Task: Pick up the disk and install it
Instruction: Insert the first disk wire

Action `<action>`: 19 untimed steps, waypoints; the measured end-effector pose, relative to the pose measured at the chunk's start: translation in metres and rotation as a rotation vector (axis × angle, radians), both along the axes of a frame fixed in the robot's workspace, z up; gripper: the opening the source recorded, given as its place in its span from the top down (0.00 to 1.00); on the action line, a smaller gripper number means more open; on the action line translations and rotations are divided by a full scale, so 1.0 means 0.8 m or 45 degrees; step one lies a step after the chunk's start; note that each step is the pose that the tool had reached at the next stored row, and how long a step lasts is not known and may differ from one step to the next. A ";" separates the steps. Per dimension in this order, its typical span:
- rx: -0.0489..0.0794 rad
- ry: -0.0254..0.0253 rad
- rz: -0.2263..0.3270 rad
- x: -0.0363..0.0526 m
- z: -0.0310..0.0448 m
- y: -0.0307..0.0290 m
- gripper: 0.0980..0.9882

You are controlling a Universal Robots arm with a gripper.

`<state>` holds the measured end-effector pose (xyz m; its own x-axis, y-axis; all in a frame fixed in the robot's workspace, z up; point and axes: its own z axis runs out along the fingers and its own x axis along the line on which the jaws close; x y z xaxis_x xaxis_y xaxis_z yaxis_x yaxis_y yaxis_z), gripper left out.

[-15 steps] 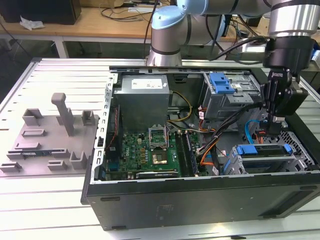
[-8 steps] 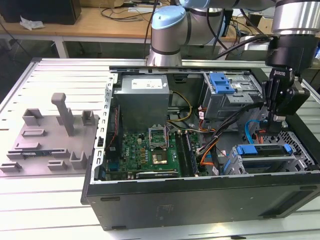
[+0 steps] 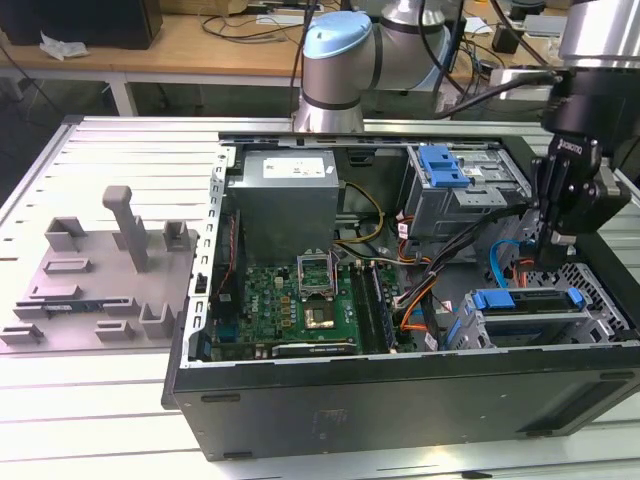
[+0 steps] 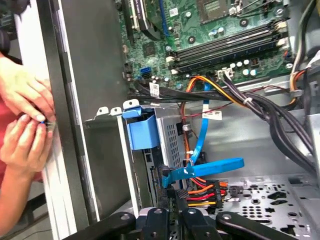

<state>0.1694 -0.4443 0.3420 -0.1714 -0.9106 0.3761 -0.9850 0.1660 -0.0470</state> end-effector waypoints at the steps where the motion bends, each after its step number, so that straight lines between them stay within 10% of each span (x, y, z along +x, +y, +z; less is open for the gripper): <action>1: 0.017 0.0000 0.000 0.000 0.0014 -0.0013 0.92; 19: 0.269 0.0001 0.002 0.000 0.0146 -0.0353 0.92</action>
<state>0.1694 -0.4725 0.3536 -0.1700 -0.9695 0.1766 -0.9853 0.1707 -0.0112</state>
